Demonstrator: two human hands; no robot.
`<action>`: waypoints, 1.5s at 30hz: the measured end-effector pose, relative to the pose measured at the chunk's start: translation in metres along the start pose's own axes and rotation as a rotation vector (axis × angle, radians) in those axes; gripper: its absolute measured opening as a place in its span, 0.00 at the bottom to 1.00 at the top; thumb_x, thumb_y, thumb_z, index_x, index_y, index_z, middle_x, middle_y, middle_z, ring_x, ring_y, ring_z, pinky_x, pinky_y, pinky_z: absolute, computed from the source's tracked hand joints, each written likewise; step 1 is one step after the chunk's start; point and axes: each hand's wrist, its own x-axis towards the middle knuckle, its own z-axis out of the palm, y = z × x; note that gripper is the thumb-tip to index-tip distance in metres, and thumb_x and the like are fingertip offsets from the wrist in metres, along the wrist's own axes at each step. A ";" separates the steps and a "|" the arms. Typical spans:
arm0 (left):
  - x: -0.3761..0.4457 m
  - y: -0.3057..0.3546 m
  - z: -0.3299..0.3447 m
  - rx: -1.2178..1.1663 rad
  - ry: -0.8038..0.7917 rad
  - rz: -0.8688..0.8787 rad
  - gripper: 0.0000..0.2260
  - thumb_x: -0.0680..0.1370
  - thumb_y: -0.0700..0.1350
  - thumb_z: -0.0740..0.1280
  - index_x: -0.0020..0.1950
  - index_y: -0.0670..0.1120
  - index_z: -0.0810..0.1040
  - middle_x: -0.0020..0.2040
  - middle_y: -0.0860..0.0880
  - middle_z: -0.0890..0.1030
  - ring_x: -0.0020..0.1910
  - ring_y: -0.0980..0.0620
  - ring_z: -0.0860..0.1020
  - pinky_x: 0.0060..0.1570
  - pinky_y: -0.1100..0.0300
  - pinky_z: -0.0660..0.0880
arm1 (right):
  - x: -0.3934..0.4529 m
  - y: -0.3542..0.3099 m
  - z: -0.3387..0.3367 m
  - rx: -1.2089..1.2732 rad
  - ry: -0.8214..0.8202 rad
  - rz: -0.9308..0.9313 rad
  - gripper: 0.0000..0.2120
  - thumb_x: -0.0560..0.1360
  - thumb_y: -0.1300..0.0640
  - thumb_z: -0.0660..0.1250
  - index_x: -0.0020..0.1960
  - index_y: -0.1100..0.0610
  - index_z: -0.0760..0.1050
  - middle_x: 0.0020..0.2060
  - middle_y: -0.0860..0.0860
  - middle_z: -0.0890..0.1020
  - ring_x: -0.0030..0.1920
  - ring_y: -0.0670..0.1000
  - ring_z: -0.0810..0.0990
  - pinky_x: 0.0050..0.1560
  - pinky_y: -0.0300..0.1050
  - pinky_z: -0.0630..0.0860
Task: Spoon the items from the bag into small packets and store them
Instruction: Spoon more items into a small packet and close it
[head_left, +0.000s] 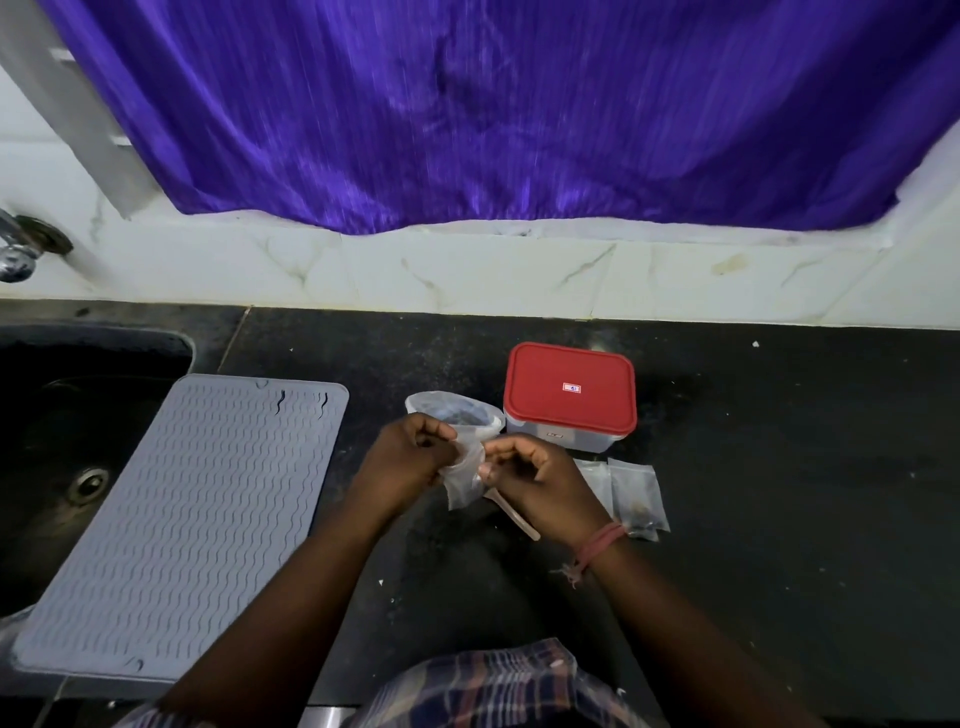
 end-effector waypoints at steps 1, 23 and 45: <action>0.000 0.000 0.002 0.002 -0.013 0.003 0.07 0.76 0.37 0.72 0.54 0.41 0.82 0.48 0.42 0.86 0.44 0.46 0.83 0.39 0.59 0.79 | -0.001 -0.001 -0.001 0.022 0.027 -0.002 0.08 0.74 0.63 0.74 0.53 0.58 0.83 0.47 0.52 0.86 0.49 0.47 0.84 0.51 0.39 0.79; -0.004 -0.021 0.116 -0.168 0.008 0.147 0.07 0.80 0.40 0.69 0.47 0.41 0.86 0.40 0.45 0.88 0.38 0.54 0.85 0.39 0.64 0.79 | -0.036 0.042 -0.047 -0.055 0.601 0.026 0.05 0.78 0.59 0.67 0.43 0.53 0.77 0.38 0.47 0.82 0.41 0.42 0.79 0.46 0.40 0.77; 0.042 -0.045 0.144 0.105 0.221 -0.175 0.10 0.81 0.51 0.66 0.44 0.49 0.82 0.40 0.51 0.86 0.42 0.50 0.84 0.52 0.49 0.81 | -0.029 0.089 -0.087 -0.728 0.738 0.305 0.13 0.74 0.54 0.67 0.59 0.51 0.76 0.57 0.53 0.77 0.58 0.58 0.74 0.59 0.54 0.71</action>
